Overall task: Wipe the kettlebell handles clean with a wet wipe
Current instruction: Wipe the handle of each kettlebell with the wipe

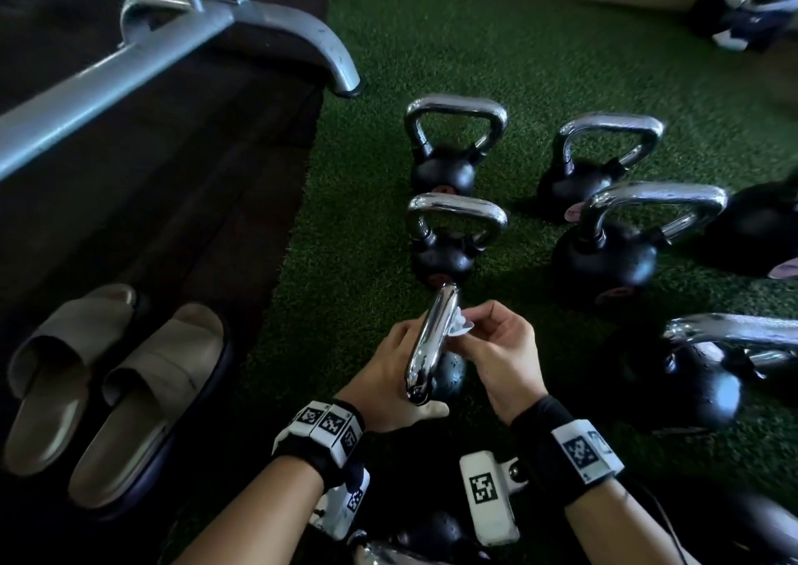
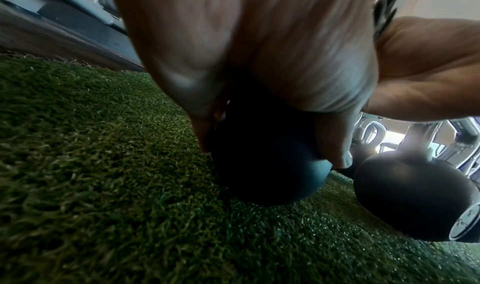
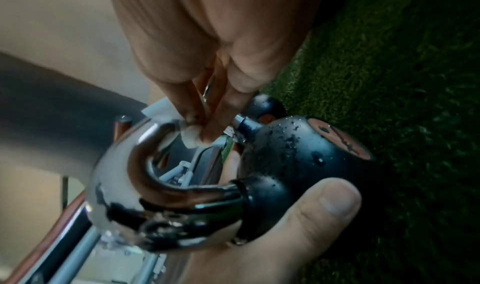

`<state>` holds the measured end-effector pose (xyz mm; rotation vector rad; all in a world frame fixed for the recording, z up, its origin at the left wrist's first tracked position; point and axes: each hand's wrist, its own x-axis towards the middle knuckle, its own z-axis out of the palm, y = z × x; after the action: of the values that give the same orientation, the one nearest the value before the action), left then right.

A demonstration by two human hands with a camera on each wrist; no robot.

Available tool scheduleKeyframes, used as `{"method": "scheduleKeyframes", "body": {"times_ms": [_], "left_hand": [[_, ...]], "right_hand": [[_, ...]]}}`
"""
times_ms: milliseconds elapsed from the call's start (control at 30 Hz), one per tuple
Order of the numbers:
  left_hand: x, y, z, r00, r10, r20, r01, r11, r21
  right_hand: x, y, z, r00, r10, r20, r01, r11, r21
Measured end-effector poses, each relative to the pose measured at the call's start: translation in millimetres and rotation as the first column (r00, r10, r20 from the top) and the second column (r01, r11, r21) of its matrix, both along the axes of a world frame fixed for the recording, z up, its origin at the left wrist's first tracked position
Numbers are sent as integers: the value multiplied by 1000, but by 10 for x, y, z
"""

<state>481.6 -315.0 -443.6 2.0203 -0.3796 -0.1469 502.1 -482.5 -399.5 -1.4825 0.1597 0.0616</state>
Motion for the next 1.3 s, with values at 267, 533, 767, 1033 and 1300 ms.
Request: {"method": "scheduleKeyframes", "body": {"times_ms": [267, 533, 767, 1033, 1300], "left_hand": [[17, 16, -101, 995, 32, -94, -28, 999, 38], [-11, -3, -59, 997, -10, -75, 16, 996, 87], [4, 57, -71, 993, -64, -103, 75, 991, 111], [-79, 200, 617, 972, -66, -228, 132, 947, 292], [-61, 14, 850, 991, -48, 122, -11, 897, 441]], "right_hand": [[85, 194, 14, 983, -157, 98, 185, 854, -487], [41, 103, -27, 985, -116, 130, 166, 844, -511], [84, -31, -75, 999, 0, 34, 18, 832, -554], [237, -470, 17, 989, -8, 145, 79, 868, -490], [586, -297, 347, 833, 550, 57, -351, 606, -714]]}}
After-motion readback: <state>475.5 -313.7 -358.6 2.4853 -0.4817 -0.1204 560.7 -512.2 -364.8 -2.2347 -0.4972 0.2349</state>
